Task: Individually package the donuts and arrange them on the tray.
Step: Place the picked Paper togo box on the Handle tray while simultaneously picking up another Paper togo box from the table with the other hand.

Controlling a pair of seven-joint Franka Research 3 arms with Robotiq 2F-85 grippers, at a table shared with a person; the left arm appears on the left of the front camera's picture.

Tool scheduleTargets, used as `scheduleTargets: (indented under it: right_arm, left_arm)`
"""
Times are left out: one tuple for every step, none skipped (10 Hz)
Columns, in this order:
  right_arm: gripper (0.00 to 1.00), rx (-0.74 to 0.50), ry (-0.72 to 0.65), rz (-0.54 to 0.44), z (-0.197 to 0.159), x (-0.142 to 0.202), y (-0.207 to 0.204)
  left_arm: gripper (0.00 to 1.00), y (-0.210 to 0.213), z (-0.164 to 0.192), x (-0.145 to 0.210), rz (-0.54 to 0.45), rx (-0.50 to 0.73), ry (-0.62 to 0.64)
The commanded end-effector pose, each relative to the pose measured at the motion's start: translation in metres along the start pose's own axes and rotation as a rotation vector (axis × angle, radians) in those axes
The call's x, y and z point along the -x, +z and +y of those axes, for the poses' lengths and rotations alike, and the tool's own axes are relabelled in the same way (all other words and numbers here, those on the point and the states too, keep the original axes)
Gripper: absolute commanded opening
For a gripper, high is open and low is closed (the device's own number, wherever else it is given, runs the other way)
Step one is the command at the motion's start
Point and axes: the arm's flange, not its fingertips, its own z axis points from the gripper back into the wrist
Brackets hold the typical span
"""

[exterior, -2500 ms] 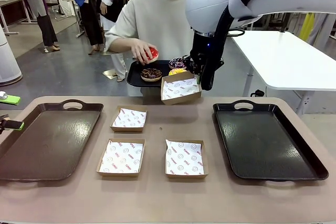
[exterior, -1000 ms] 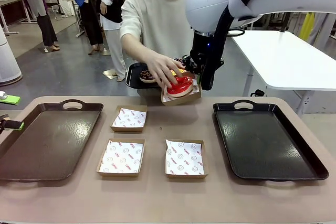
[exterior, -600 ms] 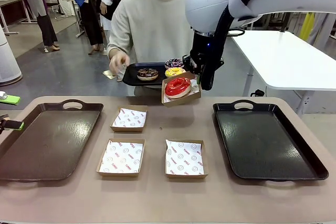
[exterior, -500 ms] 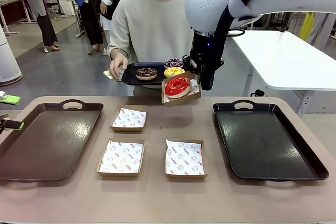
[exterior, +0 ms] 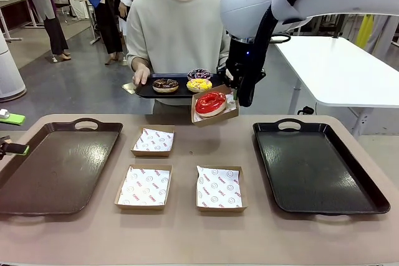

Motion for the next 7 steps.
scheduleTargets:
  right_arm:
    - [0.01,-0.052,0.074,0.003,-0.023,0.007,0.007]
    - [0.01,-0.042,0.088,0.014,-0.037,0.014,0.016]
    - [0.01,-0.04,0.1,0.007,-0.055,0.021,0.026]
    - [0.01,-0.044,0.115,-0.011,-0.076,0.027,0.034]
    - [0.01,-0.036,0.075,-0.027,-0.107,0.029,0.039]
    - [0.01,-0.015,0.035,-0.027,-0.135,0.029,0.039]
    - [0.01,0.017,0.006,-0.017,-0.161,0.03,0.037]
  left_arm:
    - [1.0,-0.003,-0.011,-0.012,0.048,-0.106,-0.001]
    - [1.0,-0.007,-0.028,-0.019,0.062,-0.166,-0.018]
    - [1.0,-0.013,-0.049,-0.034,0.064,-0.234,-0.042]
    - [1.0,-0.023,-0.068,-0.051,0.1,-0.297,-0.054]
    - [1.0,-0.037,-0.09,-0.069,0.12,-0.371,-0.081]
    - [1.0,-0.053,-0.106,-0.085,0.15,-0.441,-0.097]
    - [1.0,-0.075,-0.116,-0.099,0.186,-0.524,-0.11]
